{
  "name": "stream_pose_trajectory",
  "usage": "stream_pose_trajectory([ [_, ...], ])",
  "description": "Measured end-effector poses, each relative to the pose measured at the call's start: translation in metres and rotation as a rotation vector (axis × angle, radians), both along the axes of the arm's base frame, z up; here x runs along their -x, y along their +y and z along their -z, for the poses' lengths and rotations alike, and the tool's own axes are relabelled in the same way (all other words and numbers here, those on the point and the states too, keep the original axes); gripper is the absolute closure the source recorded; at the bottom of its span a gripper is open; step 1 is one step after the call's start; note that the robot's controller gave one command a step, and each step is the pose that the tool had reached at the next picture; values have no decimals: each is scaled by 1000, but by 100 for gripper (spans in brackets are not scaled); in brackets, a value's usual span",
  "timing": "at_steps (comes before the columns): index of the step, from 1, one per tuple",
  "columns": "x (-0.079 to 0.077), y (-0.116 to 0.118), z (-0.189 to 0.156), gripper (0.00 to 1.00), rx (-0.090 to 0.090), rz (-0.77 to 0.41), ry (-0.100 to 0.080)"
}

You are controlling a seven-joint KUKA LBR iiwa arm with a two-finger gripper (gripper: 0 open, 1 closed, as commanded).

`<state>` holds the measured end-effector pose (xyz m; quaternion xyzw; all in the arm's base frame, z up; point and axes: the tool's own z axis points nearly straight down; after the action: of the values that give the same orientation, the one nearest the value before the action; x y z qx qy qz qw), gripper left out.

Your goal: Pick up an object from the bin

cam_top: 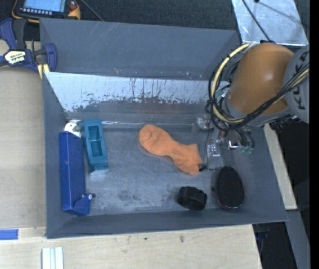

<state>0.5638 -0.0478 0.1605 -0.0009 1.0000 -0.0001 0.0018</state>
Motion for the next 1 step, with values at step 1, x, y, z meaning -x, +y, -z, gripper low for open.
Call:
stream_pose_trajectory([
  [1,0,0,0,0,0,0,0],
])
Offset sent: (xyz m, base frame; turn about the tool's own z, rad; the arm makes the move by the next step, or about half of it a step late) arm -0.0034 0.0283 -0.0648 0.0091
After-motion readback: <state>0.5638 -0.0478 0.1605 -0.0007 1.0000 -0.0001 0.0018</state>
